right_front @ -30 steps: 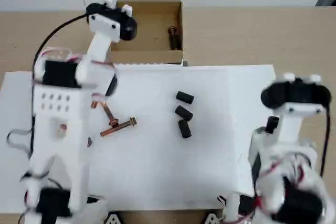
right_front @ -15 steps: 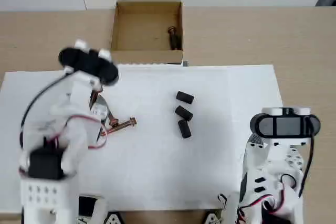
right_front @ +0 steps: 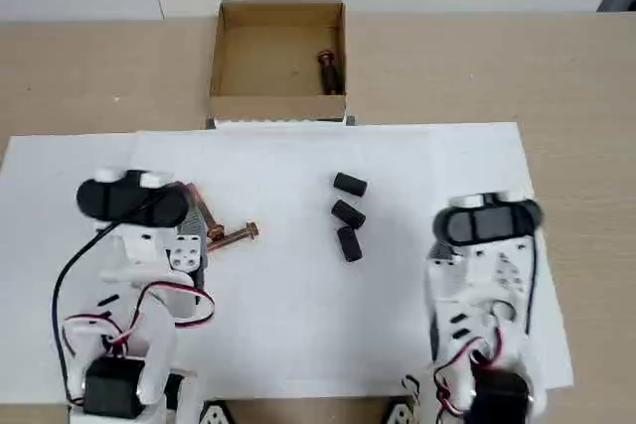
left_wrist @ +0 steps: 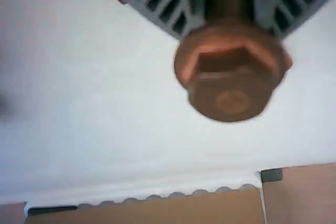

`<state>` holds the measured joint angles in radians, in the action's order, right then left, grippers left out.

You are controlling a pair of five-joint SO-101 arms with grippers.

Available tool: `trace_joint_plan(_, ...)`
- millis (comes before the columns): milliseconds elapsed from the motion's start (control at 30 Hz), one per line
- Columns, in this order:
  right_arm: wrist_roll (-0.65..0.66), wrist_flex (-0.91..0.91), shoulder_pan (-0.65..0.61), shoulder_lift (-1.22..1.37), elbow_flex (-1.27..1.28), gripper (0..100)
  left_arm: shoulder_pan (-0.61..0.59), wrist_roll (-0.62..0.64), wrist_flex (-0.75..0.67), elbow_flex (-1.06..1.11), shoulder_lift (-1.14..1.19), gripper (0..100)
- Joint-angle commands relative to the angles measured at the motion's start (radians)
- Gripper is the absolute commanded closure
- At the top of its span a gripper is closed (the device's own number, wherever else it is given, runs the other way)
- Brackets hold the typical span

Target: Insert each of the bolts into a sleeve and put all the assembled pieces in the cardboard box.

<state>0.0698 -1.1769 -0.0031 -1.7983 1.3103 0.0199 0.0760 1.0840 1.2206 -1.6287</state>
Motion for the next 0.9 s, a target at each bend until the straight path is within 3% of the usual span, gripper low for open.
trace_joint_plan(0, -0.037, 0.116, -0.125, -0.015, 0.057, 99.6, 0.005, 0.095, -0.069, 0.05, -0.087, 100)
trace_joint_plan(267, -0.041, 0.312, -0.367, -0.015, 0.212, 99.6, 0.028, 0.316, -0.173, 0.223, -0.192, 100)
trace_joint_plan(500, -0.041, 0.4, -0.533, -0.015, 0.315, 99.6, 0.175, 0.562, -0.176, 0.248, -0.19, 99)
trace_joint_plan(867, -0.041, 0.466, -0.757, -0.015, 0.351, 99.6, 0.203, 0.623, -0.313, 0.248, -0.19, 99)
